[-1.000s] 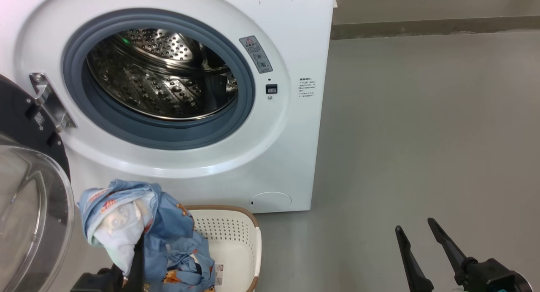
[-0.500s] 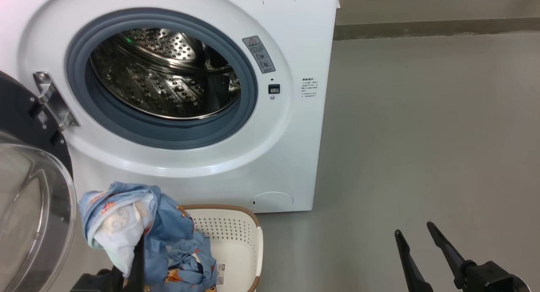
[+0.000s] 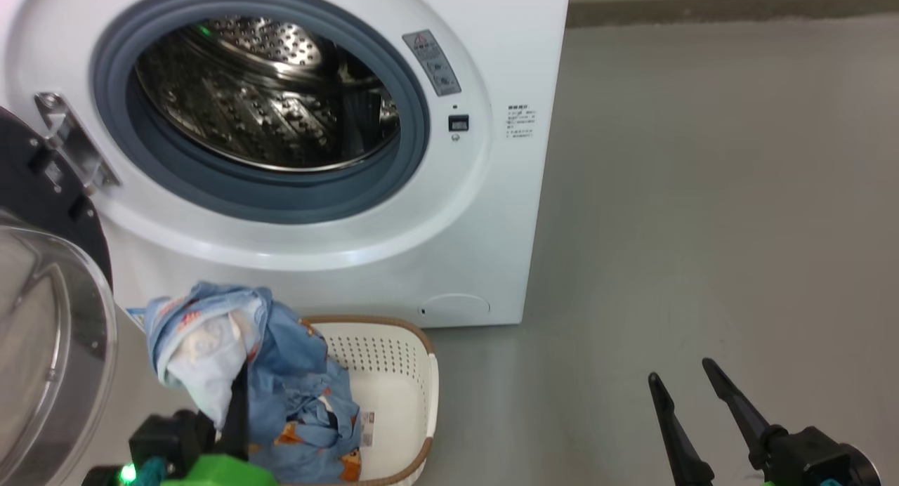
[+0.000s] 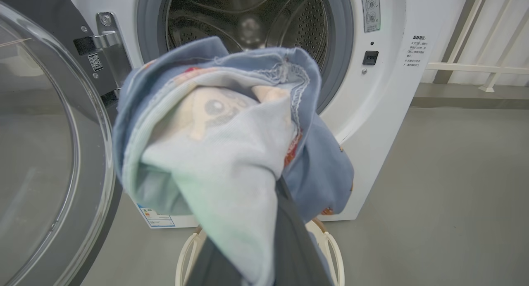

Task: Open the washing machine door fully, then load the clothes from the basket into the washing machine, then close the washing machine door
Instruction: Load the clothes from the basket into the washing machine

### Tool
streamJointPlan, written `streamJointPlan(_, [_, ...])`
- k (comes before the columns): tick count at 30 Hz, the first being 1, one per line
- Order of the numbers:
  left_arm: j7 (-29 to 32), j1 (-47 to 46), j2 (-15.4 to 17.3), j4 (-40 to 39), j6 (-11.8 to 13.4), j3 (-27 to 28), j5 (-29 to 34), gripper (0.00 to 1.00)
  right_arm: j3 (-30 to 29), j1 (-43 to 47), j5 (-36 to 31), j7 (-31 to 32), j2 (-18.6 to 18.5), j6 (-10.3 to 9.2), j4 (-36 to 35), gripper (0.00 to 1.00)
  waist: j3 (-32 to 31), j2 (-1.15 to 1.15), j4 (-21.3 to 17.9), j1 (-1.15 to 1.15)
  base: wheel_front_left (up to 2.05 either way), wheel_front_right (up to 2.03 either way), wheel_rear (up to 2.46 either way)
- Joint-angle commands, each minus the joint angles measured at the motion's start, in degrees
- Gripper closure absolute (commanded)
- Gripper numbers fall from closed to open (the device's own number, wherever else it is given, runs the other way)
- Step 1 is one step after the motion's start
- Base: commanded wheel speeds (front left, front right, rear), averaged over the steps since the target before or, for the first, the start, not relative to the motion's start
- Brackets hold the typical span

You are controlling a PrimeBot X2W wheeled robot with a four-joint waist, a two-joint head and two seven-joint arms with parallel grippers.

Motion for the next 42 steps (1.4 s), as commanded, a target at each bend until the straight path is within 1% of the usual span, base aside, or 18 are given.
streamJointPlan(1, [-0.8,-4.0,0.6,-0.3,-0.4,1.9,-0.4,1.0,1.8,-2.9,-0.5,-0.1,-0.8,0.36,-1.9,0.0,2.5,0.0,-0.1,0.0,0.0,0.0,0.0])
streamJointPlan(9, [-2.6,-17.0,-0.7,9.9,-2.6,2.5,-2.3,1.0,2.4,-7.7,0.3,-0.9,-2.8,0.36,-3.4,0.0,12.1,0.0,-1.1,0.0,0.0,0.0,0.0])
streamJointPlan(14, [-2.9,-25.9,-0.5,17.0,-4.3,3.5,-3.7,1.0,2.8,-11.2,1.1,-2.0,-4.0,0.36,-3.5,0.0,18.6,0.0,-2.0,0.0,0.0,0.0,0.0])
streamJointPlan(18, [-1.3,-33.5,0.3,23.4,-6.6,4.2,-5.3,1.0,3.3,-14.2,1.7,-3.2,-4.7,0.36,-2.9,0.0,23.2,0.0,-3.1,0.0,0.0,0.0,0.0])
streamJointPlan(21, [0.7,-39.3,1.3,27.7,-8.3,4.8,-6.7,1.0,4.3,-16.3,2.2,-4.0,-5.0,0.36,-2.2,0.0,26.1,0.0,-4.3,0.0,0.0,0.0,0.0])
streamJointPlan(26, [4.6,-48.3,3.7,33.2,-10.1,5.8,-8.8,1.0,5.7,-19.1,3.1,-5.3,-5.3,0.36,-0.8,0.0,30.1,0.0,-6.7,0.0,0.0,0.0,0.0])
streamJointPlan(27, [4.6,-48.3,3.7,33.2,-10.1,5.8,-8.8,1.0,5.7,-19.1,3.1,-5.3,-5.3,0.36,-0.8,0.0,30.1,0.0,-6.7,0.0,0.0,0.0,0.0])
streamJointPlan(32, [8.9,-56.4,6.7,36.2,-11.2,6.5,-10.5,1.0,6.6,-21.0,3.8,-6.4,-5.2,0.36,1.0,0.0,33.1,0.0,-9.1,0.0,0.0,0.0,0.0])
streamJointPlan(37, [14.9,-64.0,10.2,37.7,-11.8,6.1,-11.3,1.0,7.9,-22.6,4.5,-7.2,-5.1,0.36,2.5,0.0,35.3,0.0,-11.3,0.0,0.0,0.0,0.0])
streamJointPlan(40, [18.3,-67.7,12.3,38.4,-11.9,5.7,-11.1,1.0,8.7,-23.5,5.0,-7.5,-5.0,0.36,3.3,0.0,36.4,0.0,-12.6,0.0,0.0,0.0,0.0])
streamJointPlan(42, [20.1,-69.8,13.6,38.8,-11.5,5.5,-10.6,1.0,9.2,-24.1,5.3,-7.7,-5.0,0.36,3.7,0.0,37.1,0.0,-13.3,0.0,0.0,0.0,0.0])
